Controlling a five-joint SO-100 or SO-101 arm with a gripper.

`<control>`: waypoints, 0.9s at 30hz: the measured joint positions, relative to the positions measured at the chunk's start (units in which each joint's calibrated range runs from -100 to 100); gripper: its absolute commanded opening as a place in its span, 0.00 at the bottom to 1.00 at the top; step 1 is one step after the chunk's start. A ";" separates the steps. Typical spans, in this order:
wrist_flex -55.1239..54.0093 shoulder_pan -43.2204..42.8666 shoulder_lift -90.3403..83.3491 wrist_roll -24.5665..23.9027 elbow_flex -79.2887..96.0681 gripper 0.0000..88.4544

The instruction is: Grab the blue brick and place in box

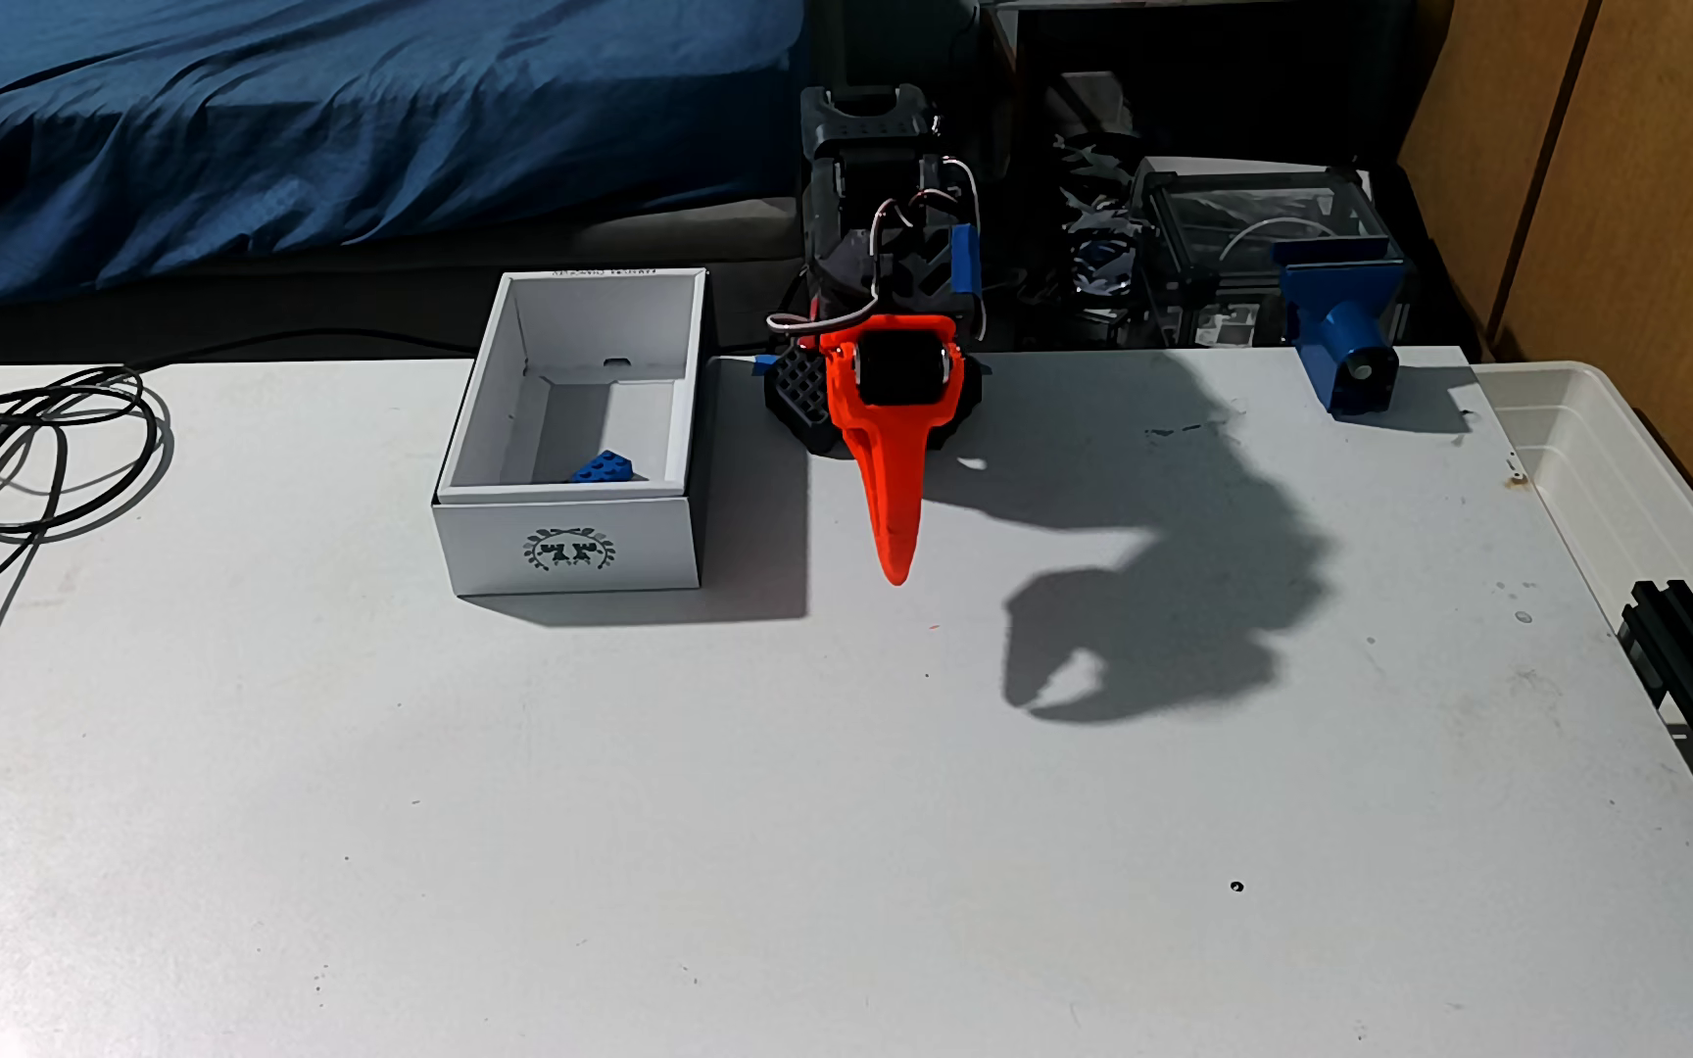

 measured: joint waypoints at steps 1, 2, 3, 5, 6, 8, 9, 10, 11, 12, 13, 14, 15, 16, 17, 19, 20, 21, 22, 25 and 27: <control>1.05 0.00 -0.59 0.00 0.00 0.01; 2.46 0.00 -1.44 0.00 0.00 0.01; 3.86 0.00 -2.11 0.00 -0.09 0.01; 5.27 0.00 -2.62 0.00 -0.09 0.01; 5.62 0.00 -2.62 0.00 -0.09 0.01; 5.97 0.00 -2.70 0.00 -0.09 0.01; 5.97 0.00 -2.70 0.00 -0.09 0.01; 5.97 0.00 -2.70 0.00 -0.09 0.01; 5.97 0.00 -2.70 0.00 -0.09 0.01; 5.97 0.00 -2.70 0.00 -0.09 0.01; 5.97 0.00 -2.70 0.00 -0.09 0.01; 5.97 0.00 -2.70 0.00 -0.09 0.01; 5.97 0.00 -2.70 0.00 -0.09 0.01; 5.97 0.00 -2.70 0.00 -0.09 0.01; 5.97 0.00 -2.70 0.00 -0.09 0.01; 5.97 0.00 -2.70 0.00 -0.09 0.01; 5.97 0.00 -2.70 0.00 -0.09 0.01; 5.97 0.00 -2.70 0.00 -0.09 0.01; 5.97 0.00 -2.70 0.00 -0.09 0.01; 5.97 0.00 -2.70 0.00 -0.09 0.01; 5.97 0.00 -2.70 0.00 -0.09 0.01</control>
